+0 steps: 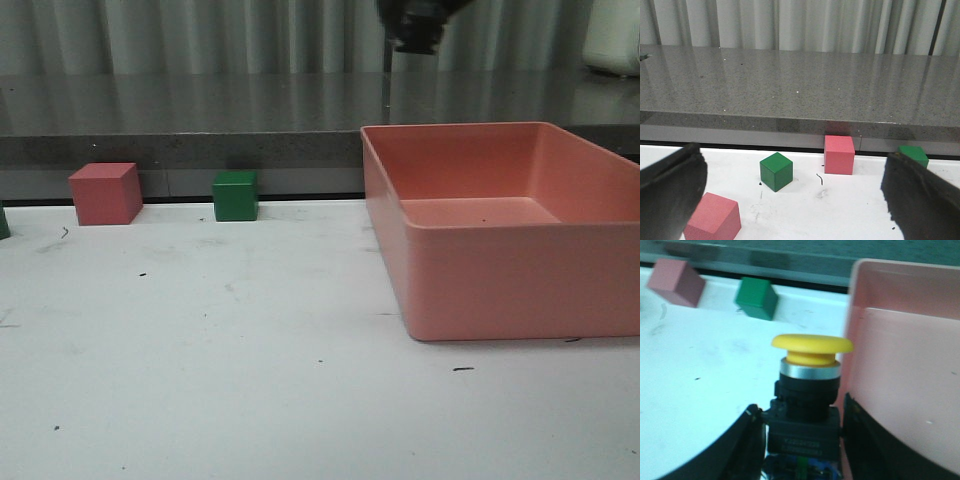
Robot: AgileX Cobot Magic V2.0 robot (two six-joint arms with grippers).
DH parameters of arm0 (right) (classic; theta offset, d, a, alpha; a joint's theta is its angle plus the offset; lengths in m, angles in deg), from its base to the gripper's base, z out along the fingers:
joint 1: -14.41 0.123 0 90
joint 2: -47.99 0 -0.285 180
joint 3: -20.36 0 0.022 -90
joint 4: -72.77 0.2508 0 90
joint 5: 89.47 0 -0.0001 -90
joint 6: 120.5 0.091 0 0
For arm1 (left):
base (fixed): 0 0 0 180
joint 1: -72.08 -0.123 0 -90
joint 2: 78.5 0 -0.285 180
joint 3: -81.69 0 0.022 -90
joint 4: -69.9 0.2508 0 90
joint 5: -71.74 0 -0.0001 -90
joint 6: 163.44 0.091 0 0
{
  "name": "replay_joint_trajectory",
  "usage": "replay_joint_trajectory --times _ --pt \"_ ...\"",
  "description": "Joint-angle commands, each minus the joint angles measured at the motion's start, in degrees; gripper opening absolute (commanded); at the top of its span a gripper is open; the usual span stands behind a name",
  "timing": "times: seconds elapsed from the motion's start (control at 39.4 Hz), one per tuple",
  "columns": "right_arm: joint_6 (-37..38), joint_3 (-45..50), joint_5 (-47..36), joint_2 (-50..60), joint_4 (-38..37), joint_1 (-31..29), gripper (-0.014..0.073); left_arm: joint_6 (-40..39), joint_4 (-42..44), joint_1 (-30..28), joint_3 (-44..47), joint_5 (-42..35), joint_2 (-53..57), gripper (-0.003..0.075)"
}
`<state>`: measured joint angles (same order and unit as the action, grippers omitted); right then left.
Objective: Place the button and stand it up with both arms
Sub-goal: 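Carry the button out of the bin and set it on the table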
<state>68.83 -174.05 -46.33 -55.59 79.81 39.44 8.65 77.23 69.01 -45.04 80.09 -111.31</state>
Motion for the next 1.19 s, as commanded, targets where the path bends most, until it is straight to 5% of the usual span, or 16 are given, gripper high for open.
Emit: replay_joint_trajectory --times 0.0,0.41,0.53,0.74,0.89,1.17 --pt "0.0 -5.1 -2.4 0.1 0.9 6.3 0.0225 -0.4 -0.5 0.1 -2.1 -4.2 -0.7 0.0679" --pt "0.0 -19.8 -1.3 -18.4 5.4 26.1 0.0225 -0.4 -0.5 0.1 -2.1 -4.2 -0.7 0.0679" --pt "5.6 -24.7 3.5 -23.1 4.1 26.2 0.0225 -0.4 -0.5 0.1 -2.1 -4.2 -0.7 0.0679" --pt "22.5 -27.8 7.0 -28.3 -9.1 24.3 0.0225 -0.4 -0.5 0.1 -2.1 -4.2 -0.7 0.0679" --pt "31.1 -28.0 7.8 -31.7 -10.0 22.4 0.0225 -0.4 -0.5 0.1 -2.1 -4.2 -0.7 0.0679" --pt "34.3 -28.0 7.8 -34.8 -7.5 22.2 0.0225 -0.4 -0.5 0.1 -2.1 -3.9 -0.7 0.0679"
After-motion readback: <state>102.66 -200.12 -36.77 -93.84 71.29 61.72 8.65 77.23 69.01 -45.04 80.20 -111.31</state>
